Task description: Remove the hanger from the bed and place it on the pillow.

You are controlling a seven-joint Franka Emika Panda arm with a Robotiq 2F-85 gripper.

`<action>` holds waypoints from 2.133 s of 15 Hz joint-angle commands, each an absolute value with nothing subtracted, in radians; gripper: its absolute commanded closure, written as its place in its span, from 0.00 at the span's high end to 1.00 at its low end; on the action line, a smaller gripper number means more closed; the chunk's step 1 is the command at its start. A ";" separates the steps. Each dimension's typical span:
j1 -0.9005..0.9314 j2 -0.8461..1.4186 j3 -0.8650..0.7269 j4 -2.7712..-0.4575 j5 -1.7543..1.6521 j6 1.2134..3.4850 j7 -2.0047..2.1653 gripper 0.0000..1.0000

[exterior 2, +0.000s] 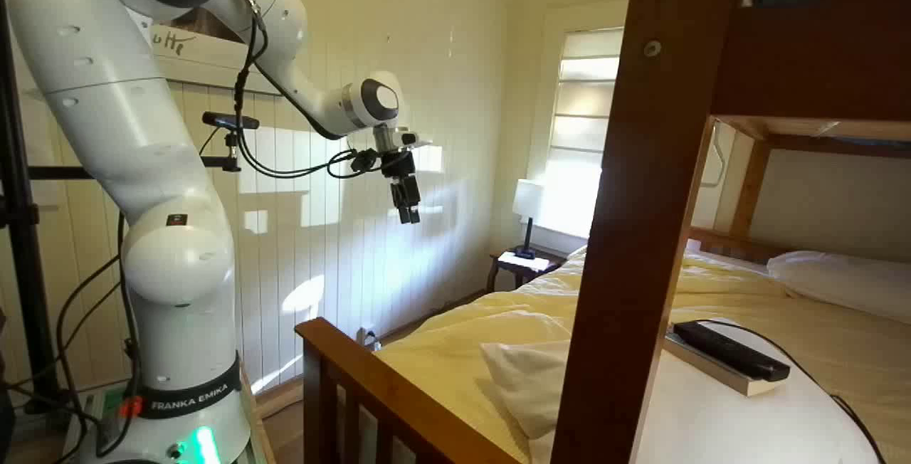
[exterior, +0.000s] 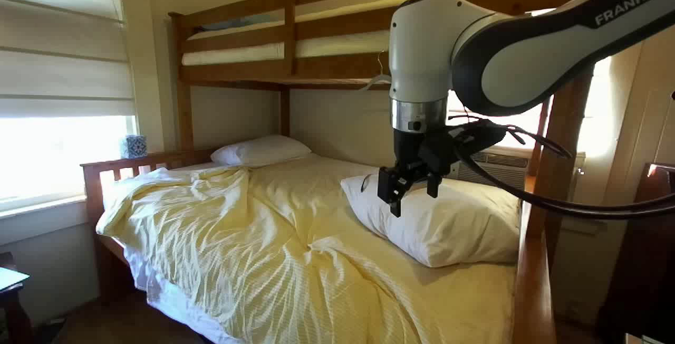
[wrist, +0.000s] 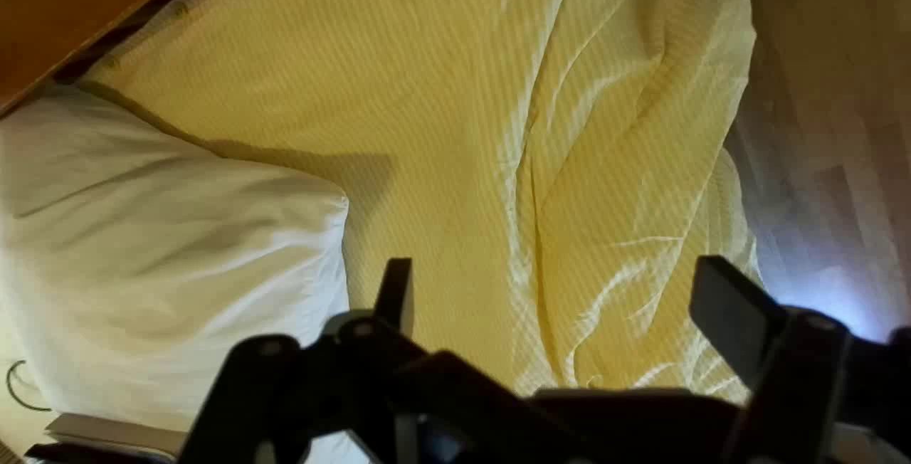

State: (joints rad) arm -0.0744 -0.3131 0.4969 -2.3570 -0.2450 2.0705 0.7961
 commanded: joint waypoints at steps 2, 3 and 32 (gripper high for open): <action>-0.005 -0.301 0.432 -2.354 -0.270 2.063 0.815 1.00; -0.005 -0.301 0.432 -2.354 -0.270 2.063 0.815 1.00; -0.111 -0.231 -0.092 -2.248 -0.298 2.510 0.066 1.00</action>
State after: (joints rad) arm -0.0942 -0.2310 -0.1073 -2.2488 -0.3065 2.5113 0.0742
